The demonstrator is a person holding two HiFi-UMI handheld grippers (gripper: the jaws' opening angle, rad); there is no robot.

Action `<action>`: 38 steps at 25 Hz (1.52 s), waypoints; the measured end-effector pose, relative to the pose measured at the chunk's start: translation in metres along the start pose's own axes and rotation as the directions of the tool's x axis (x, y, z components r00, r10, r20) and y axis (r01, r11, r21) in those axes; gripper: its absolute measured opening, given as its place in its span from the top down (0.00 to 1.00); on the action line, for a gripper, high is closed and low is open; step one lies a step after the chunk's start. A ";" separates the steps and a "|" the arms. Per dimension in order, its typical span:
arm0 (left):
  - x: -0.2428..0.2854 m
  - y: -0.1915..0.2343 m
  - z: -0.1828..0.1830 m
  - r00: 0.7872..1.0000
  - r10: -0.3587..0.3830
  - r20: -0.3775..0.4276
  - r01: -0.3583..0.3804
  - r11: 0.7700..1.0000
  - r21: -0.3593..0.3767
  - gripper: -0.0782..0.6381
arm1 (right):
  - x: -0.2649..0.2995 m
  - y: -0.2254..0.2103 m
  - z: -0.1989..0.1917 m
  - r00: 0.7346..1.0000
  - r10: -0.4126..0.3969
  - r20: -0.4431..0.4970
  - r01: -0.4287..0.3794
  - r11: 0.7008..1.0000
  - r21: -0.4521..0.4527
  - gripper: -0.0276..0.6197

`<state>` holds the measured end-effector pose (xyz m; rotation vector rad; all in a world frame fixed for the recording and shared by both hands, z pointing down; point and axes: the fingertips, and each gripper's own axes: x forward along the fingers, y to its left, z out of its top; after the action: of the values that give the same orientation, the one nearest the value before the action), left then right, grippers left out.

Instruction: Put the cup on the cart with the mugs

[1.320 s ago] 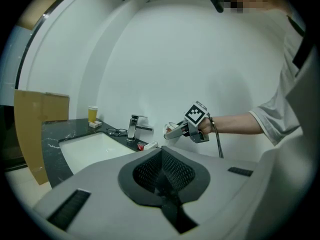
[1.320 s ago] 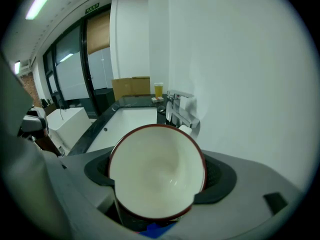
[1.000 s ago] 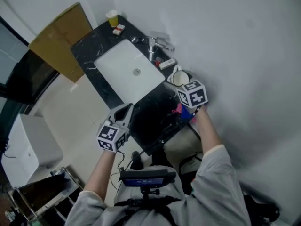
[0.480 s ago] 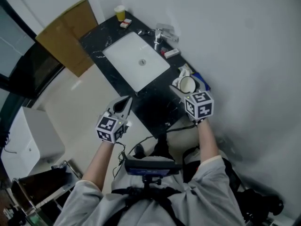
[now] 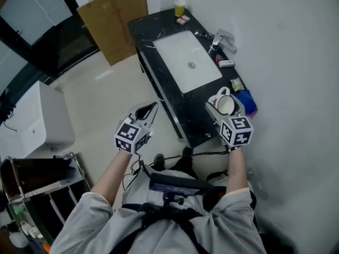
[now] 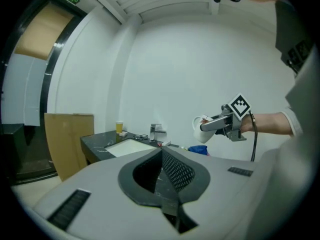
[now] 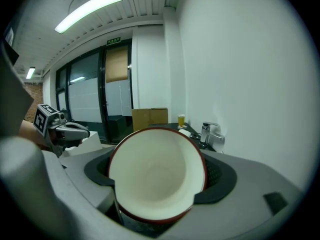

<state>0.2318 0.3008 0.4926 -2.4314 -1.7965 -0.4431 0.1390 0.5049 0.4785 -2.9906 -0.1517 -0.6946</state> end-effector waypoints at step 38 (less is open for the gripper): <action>-0.552 -0.055 -0.143 -0.015 0.980 -0.199 -0.935 -0.084 -0.344 0.89 | -0.014 0.617 0.006 0.093 0.914 -0.395 -0.919 -0.075 -0.388 0.29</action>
<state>0.0060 -0.2253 0.4684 -3.1617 0.6335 -0.4427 0.1975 -0.1088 0.4397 -2.3729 2.3168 -0.5030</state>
